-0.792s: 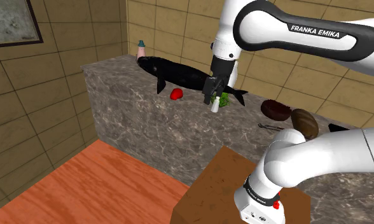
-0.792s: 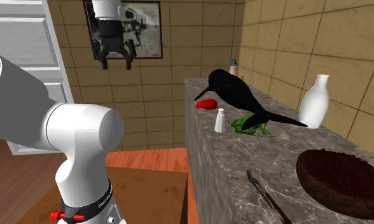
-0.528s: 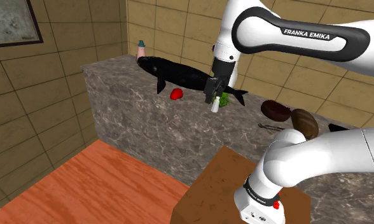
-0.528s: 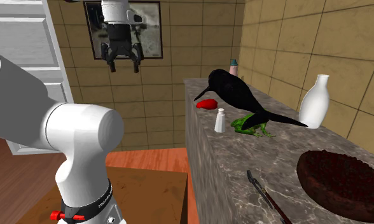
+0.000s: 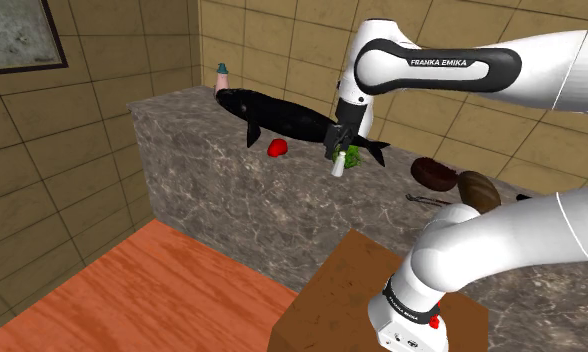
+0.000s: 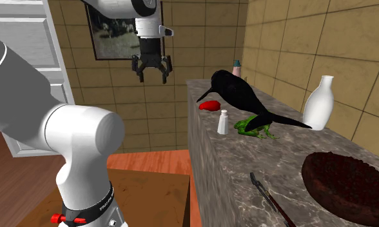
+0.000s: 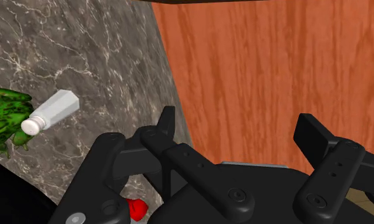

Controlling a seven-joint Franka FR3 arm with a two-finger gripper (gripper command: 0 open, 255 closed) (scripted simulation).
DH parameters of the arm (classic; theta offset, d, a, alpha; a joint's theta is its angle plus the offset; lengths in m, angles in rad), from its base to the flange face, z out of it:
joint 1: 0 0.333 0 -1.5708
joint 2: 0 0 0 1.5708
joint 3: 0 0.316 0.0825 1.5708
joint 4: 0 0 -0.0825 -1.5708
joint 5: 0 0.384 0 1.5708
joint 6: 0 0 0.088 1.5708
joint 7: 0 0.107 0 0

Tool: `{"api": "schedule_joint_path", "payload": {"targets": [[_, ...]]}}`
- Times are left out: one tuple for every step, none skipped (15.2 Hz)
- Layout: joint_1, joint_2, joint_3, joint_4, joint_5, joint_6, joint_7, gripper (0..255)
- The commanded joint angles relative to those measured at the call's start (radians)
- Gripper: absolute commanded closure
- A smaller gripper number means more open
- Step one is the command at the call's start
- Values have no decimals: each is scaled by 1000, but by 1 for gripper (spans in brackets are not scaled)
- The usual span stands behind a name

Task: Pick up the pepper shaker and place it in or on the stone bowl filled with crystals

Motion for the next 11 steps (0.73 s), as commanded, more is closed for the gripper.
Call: {"api": "schedule_joint_path", "payload": {"targets": [[-17, 32, -39, -3, -18, 43, -37, 0], [-24, 54, -58, 0, -24, 65, -55, 0], [-31, 76, -78, 4, -30, 87, -73, 0], [-37, 100, -97, 9, -35, 109, -91, 0], [-43, 125, -116, 16, -38, 130, -109, 0], [-49, 150, -135, 23, -40, 151, -128, 0], [-53, 177, -155, 32, -41, 172, -147, 0], [-57, 205, -174, 42, -41, 193, -166, 0], [-61, 233, -193, 54, -39, 213, -186, 0], [-64, 262, -212, 66, -35, 232, -206, 0], [-66, 292, -231, 80, -30, 251, -227, 0]]}}
